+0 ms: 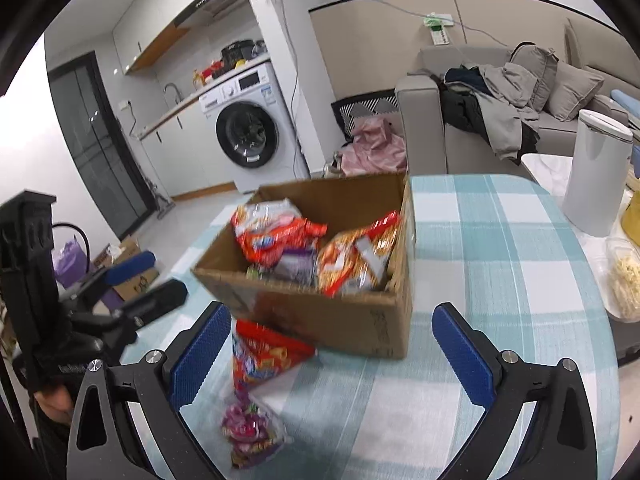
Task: Organize snacks
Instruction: 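Move both open grippers back toward the remaining snacks on the table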
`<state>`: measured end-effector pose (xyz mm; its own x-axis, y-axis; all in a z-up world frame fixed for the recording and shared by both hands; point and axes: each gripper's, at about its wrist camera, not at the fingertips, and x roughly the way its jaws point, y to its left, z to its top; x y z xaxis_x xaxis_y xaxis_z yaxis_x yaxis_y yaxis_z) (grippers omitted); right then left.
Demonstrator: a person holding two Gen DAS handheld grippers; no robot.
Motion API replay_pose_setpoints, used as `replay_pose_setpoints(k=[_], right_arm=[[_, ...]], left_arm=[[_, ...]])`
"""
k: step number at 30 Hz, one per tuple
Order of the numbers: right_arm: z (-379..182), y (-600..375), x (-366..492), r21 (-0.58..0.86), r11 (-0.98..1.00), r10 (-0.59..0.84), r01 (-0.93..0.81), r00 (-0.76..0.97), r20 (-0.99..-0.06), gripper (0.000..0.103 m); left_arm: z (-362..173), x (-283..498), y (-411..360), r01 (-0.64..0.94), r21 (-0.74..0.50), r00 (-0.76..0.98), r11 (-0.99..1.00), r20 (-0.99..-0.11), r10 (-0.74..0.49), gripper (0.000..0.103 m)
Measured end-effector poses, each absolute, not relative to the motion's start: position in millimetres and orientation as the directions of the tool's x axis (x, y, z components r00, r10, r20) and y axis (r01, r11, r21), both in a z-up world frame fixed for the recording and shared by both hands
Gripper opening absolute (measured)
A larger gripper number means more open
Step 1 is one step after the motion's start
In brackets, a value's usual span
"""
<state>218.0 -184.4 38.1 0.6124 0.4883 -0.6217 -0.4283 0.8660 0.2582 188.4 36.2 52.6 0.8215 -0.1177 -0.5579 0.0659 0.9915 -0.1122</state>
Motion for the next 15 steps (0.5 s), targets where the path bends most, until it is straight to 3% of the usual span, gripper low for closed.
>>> replay_pose_setpoints(k=[15], right_arm=[[7.3,-165.7,190.6,0.203,0.870,0.444,-0.449,0.536,-0.718,0.103]], left_arm=[[27.4,159.0,61.9,-0.011,-0.137,0.783,0.991,-0.617,-0.077,0.102]])
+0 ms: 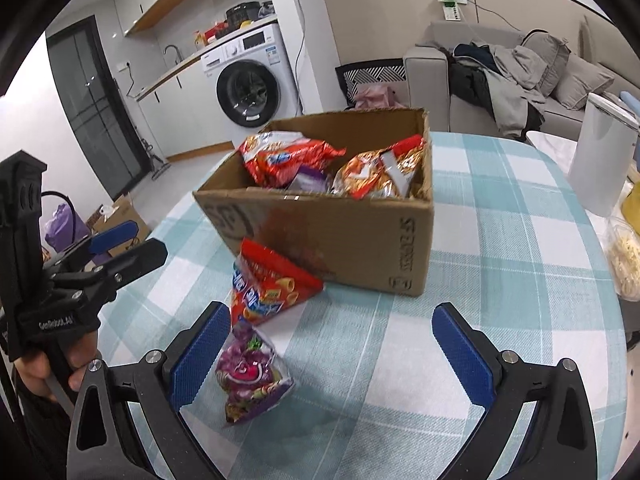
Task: Organize snacks
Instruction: 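Move both open grippers back toward the remaining snacks on the table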
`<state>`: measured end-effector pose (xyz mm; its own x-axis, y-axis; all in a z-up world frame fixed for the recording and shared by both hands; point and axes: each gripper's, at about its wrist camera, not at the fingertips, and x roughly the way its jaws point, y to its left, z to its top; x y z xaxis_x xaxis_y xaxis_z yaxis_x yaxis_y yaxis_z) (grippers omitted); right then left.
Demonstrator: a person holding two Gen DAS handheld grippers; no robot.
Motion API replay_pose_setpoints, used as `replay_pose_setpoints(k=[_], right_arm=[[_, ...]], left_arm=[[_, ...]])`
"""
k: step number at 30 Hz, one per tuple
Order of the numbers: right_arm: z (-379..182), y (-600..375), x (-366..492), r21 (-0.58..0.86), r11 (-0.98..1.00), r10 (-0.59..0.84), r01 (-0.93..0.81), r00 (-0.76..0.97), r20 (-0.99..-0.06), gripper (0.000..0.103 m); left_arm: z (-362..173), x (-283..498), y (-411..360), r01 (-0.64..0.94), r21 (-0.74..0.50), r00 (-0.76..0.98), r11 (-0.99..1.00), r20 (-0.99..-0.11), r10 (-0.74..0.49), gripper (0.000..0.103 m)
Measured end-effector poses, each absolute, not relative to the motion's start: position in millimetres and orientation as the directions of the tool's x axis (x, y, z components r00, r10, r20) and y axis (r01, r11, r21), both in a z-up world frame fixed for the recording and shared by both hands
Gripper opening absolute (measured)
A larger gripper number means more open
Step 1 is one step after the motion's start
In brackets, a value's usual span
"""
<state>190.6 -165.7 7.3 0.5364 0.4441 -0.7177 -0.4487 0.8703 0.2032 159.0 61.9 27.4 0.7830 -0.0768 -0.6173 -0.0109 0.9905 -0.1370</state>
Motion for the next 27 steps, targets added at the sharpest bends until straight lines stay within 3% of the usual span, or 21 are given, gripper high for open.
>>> replay_pose_setpoints(k=[27], right_arm=[[-38.3,-119.1,183.8,0.158,0.822,0.414,-0.546,0.384,-0.825,0.103]], left_arm=[[9.9,162.4,53.6,-0.006,-0.084,0.746,0.996,-0.664,-0.052,0.102]])
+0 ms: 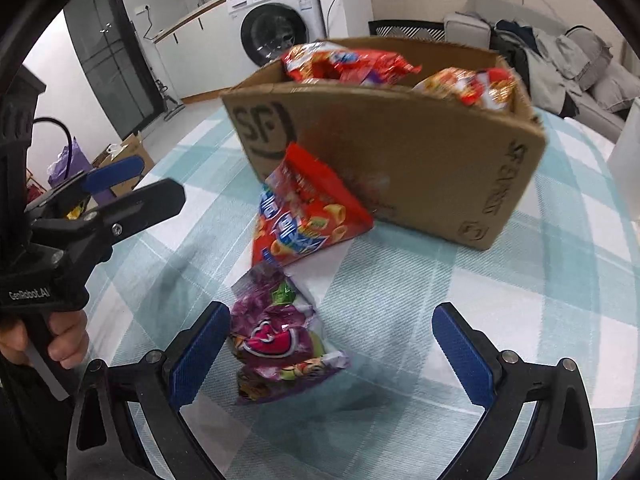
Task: Organize snacks
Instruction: 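Move both open grippers back toward the remaining snacks on the table, then grasp the purple candy bag with the right gripper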
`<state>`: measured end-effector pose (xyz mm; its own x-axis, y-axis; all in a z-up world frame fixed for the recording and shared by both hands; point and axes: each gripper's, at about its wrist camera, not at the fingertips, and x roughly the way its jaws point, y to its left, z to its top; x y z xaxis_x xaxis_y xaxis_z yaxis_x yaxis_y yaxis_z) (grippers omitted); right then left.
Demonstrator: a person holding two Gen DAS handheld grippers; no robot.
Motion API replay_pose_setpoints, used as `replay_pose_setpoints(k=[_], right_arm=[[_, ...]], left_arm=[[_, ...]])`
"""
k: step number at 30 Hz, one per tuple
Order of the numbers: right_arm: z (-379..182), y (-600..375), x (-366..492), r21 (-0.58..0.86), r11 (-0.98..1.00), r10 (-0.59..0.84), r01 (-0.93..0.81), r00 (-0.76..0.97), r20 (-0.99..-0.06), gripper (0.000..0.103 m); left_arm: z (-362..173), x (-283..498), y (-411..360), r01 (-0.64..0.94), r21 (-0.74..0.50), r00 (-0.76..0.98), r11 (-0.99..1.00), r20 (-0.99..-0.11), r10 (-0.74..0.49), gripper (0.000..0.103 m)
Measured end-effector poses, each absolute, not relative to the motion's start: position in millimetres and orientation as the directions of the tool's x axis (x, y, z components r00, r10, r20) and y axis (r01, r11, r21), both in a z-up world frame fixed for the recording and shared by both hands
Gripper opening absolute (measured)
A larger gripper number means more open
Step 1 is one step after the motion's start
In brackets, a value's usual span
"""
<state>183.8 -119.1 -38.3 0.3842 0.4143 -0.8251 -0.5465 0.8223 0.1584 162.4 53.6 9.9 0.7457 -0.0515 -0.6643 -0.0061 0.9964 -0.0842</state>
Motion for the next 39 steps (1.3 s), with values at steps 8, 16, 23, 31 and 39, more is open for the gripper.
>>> replay_pose_setpoints(k=[8,16,23,31,39], right_arm=[[-48.3,-98.0,174.7,0.121,0.786,0.405,-0.606,0.358,-0.841,0.103],[-64.9,-98.4,179.2,0.090,0.796,0.353,-0.599,0.338,-0.873,0.103],[-60.2,-120.7,191.8,0.127,0.830,0.369,-0.543,0.364,-0.855,0.103],[-64.1,-132.3,211.8,0.233,0.849,0.424,-0.474,0.349,-0.836,0.103],[-62.9,-123.1,209.6,0.306,0.800,0.506,-0.516,0.308,-0.805,0.096]], left_arm=[[6.2,163.5,52.4,-0.004,-0.086,0.740,0.996,-0.670,-0.055,0.102],[1.8,165.1,52.9,-0.002,-0.081,0.732,0.997,-0.680,-0.054,0.102],[-2.6,166.9,53.3,-0.004,-0.076,0.726,0.997,-0.686,-0.050,0.102],[-9.0,171.3,52.7,-0.001,-0.074,0.717,0.997,-0.695,-0.051,0.102],[-11.5,171.0,52.2,0.001,-0.068,0.715,0.998,-0.698,-0.048,0.102]])
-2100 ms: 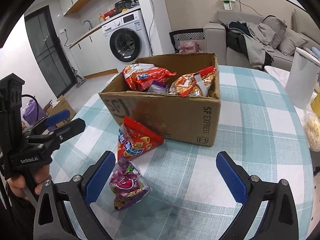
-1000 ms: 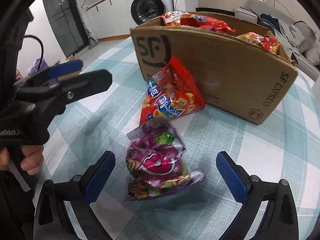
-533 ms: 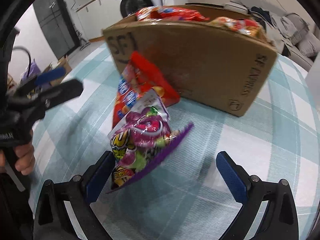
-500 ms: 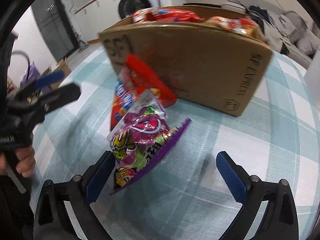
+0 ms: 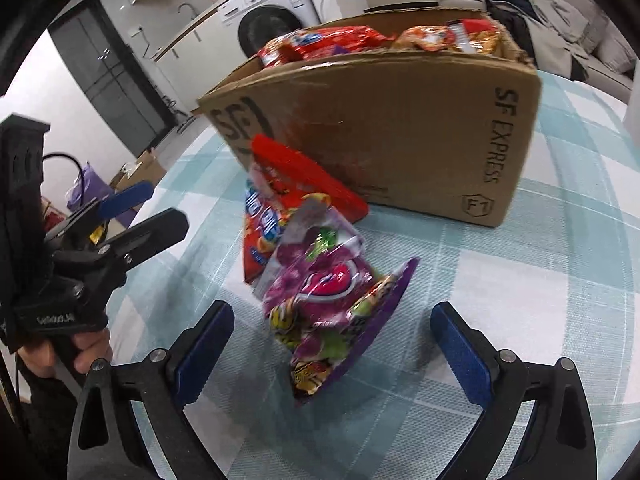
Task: Organize snacks
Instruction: 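Grasp the purple candy bag with the right gripper, then lift the purple candy bag with the right gripper while the left grasps the red snack bag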
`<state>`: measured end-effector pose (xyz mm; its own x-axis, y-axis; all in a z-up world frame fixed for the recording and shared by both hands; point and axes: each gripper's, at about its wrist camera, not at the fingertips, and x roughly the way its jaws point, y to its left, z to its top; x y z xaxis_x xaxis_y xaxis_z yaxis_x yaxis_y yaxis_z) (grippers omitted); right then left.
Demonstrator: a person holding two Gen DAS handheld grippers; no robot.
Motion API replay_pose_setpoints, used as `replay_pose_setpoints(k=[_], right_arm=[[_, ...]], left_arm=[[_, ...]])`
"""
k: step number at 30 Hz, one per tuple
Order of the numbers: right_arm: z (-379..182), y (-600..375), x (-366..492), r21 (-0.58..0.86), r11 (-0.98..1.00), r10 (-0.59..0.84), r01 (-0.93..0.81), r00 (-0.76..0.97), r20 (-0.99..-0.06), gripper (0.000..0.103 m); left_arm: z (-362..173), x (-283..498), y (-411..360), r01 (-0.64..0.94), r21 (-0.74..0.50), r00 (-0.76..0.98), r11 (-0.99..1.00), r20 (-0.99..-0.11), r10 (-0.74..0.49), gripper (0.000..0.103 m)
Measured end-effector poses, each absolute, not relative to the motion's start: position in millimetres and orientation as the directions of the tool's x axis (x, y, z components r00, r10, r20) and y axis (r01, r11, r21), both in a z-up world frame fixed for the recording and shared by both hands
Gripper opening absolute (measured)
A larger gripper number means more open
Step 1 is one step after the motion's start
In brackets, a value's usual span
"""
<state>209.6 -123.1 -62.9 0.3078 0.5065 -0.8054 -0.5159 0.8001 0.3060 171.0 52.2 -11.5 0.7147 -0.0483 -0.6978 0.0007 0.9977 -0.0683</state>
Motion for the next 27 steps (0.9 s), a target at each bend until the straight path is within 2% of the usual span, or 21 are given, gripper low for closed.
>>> replay_pose_setpoints(k=[3,5,8,13,15,27], right_arm=[[-63.7,-118.1,210.7,0.318,0.789,0.522,-0.525,0.299,-0.799,0.084],[-63.7,-117.2,212.2,0.325,0.787,0.526,-0.524,0.297,-0.797,0.082],[-61.3,-117.9,212.6,0.323,0.797,0.518,-0.511,0.302,-0.800,0.068],[-60.0,-128.8,209.9,0.362,0.779,0.557,-0.511,0.300,-0.774,0.058],[-50.6,-144.3,205.0,0.359,0.777,0.564,-0.518,0.318,-0.762,0.048],[-3.8,-201.1,205.4,0.384,0.787,0.599,-0.482,0.450,-0.663,0.047]], left_arm=[[-12.1,171.4,52.2,0.001,-0.069,0.714,0.998,-0.698,-0.049,0.102],[-12.8,171.6,51.9,0.002,-0.067,0.712,0.998,-0.700,-0.049,0.102],[-14.3,172.8,51.0,0.004,-0.066,0.710,0.998,-0.703,-0.049,0.102],[-15.8,173.6,49.4,0.008,-0.062,0.708,0.998,-0.705,-0.049,0.102],[-16.3,173.8,49.1,0.010,-0.061,0.707,0.998,-0.705,-0.050,0.102],[-22.7,178.2,41.1,0.025,-0.065,0.698,0.998,-0.714,-0.064,0.102]])
